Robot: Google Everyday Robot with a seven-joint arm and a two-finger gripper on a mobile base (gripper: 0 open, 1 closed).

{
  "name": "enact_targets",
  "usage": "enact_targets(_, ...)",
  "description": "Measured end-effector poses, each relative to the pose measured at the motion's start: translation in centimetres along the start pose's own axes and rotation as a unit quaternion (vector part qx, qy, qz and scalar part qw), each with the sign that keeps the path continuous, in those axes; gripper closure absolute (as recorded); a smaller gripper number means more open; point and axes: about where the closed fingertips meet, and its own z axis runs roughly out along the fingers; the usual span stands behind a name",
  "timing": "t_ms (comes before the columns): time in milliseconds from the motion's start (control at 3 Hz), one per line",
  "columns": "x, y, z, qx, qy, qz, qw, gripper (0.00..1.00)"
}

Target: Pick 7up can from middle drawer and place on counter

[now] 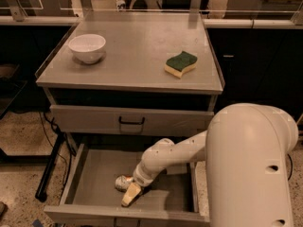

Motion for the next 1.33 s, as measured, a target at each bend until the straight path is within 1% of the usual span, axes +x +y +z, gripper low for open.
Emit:
enact_targets(333,0.26,0.07,0.09,0.0,-0.003,0.002,1.0,0.0)
enact_targets(667,0.92,-0.01,0.86,-0.009,-0.006,0.018,0.9998,0.0)
enact_targets(1000,0.93,0.0,0.88,-0.009,-0.006,0.018,0.9998,0.26)
enact_targets(1333,0.93,0.0,0.88,-0.009,-0.006,0.018,0.9998,0.57)
